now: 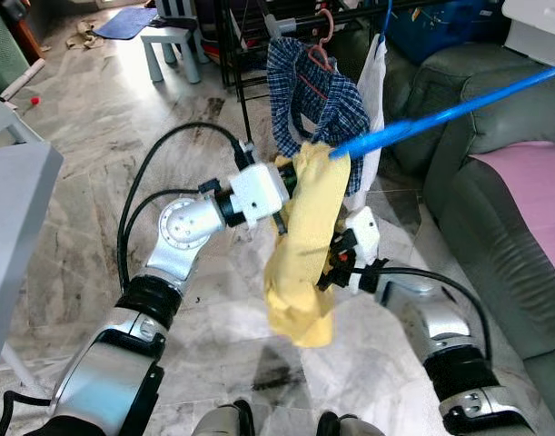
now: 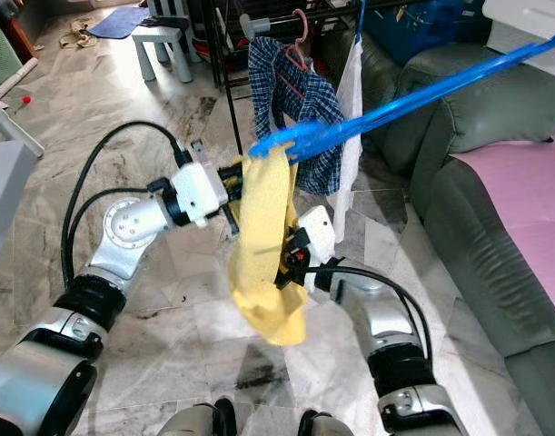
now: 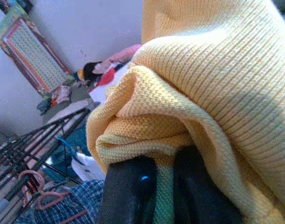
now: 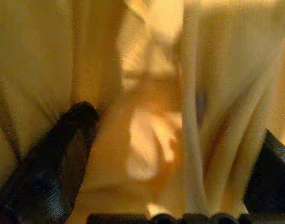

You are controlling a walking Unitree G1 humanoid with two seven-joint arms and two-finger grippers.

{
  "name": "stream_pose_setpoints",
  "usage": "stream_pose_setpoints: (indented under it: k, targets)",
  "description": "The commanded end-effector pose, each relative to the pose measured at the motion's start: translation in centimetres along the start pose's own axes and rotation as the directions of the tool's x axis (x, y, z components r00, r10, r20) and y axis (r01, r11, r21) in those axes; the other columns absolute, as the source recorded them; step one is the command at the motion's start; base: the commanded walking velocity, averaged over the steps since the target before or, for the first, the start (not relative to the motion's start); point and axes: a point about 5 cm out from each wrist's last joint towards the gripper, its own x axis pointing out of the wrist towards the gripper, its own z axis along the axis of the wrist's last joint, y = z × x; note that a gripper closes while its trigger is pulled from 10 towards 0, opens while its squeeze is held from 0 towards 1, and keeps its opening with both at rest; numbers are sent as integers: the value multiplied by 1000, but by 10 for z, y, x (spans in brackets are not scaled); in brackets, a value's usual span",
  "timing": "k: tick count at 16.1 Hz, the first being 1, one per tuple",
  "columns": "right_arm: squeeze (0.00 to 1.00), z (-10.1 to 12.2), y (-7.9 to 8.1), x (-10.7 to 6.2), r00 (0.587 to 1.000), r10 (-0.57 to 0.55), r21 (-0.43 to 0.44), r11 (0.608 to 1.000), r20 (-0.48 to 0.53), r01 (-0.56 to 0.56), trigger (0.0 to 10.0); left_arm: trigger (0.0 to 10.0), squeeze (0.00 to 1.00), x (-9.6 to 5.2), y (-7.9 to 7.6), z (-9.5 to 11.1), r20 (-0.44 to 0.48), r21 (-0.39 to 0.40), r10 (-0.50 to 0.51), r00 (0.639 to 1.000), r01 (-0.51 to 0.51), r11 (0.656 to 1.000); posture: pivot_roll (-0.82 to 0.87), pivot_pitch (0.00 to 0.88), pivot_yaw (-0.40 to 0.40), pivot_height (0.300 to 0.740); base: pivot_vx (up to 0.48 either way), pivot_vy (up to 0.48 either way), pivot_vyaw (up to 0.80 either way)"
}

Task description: Hang hanger

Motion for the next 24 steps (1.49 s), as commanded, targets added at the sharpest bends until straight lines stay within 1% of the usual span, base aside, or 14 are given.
stream_pose_setpoints:
  k: [1, 4, 6, 8, 11, 13, 14, 16, 17, 18, 20, 22, 23, 24]
  targets:
    - [0, -19, 5, 2, 997, -3, 17, 1000, -82, 4, 10000, 0, 0, 8, 23, 24, 111, 50, 66, 992, -72, 996, -12, 141, 43, 740, 0, 0, 0]
    - [0, -38, 2, -3, 987, -64, 32, 997, -146, 70, 10000, 0, 0, 8, 41, 33, 139, 42, 132, 981, -139, 989, -8, 142, 39, 740, 0, 0, 0]
    - [0, -63, -1, -15, 962, -128, 64, 987, -240, 147, 10000, 0, 0, 5, 58, 37, 133, 40, 188, 973, -195, 980, -9, 143, 35, 740, 0, 0, 0]
    - [0, -76, -3, -26, 947, -156, 106, 976, -282, 192, 10000, 0, 0, 1, 66, 37, 123, 49, 209, 970, -216, 975, -14, 146, 35, 740, 0, 0, 0]
    - [0, -88, -11, -40, 929, -203, 181, 946, -309, 267, 10000, 0, 0, -3, 79, 42, 127, 53, 249, 960, -258, 965, -15, 148, 32, 740, 0, 0, 0]
    - [0, -93, -12, -43, 923, -221, 227, 927, -315, 299, 10000, 0, 0, -2, 86, 48, 146, 54, 272, 951, -282, 958, -11, 147, 29, 740, 0, 0, 0]
    - [0, -95, -12, -42, 921, -225, 273, 909, -316, 316, 10000, 0, 0, -1, 89, 53, 169, 47, 285, 943, -296, 954, -9, 147, 28, 740, 0, 0, 0]
    - [0, -97, -11, -38, 916, -226, 319, 887, -332, 335, 10000, 0, 0, 2, 91, 60, 205, 25, 288, 936, -299, 954, -4, 146, 26, 740, 0, 0, 0]
    - [0, -97, -13, -34, 904, -253, 339, 864, -344, 371, 10000, 0, 0, 4, 88, 64, 226, 10, 273, 935, -283, 959, 0, 146, 25, 740, 0, 0, 0]
    - [0, -95, -19, -34, 882, -312, 316, 848, -352, 426, 10000, 0, 0, 4, 85, 64, 231, 3, 263, 937, -271, 962, 1, 145, 24, 740, 0, 0, 0]
    - [0, -87, -35, -35, 833, -419, 349, 767, -363, 538, 10000, 0, 0, 6, 75, 66, 255, -27, 238, 937, -239, 971, 1, 147, 18, 740, 0, 0, 0]
    - [0, -83, -40, -34, 825, -423, 384, 739, -375, 554, 10000, 0, 0, 11, 71, 74, 293, -56, 226, 929, -219, 974, 1, 147, 9, 740, 0, 0, 0]
    - [0, -81, -41, -32, 826, -414, 397, 734, -381, 551, 10000, 0, 0, 15, 70, 79, 316, -82, 228, 921, -213, 974, 4, 146, 3, 740, 0, 0, 0]
    - [0, -81, -41, -31, 824, -412, 397, 732, -389, 553, 10000, 0, 0, 16, 70, 81, 320, -79, 222, 921, -207, 975, 4, 146, 3, 740, 0, 0, 0]
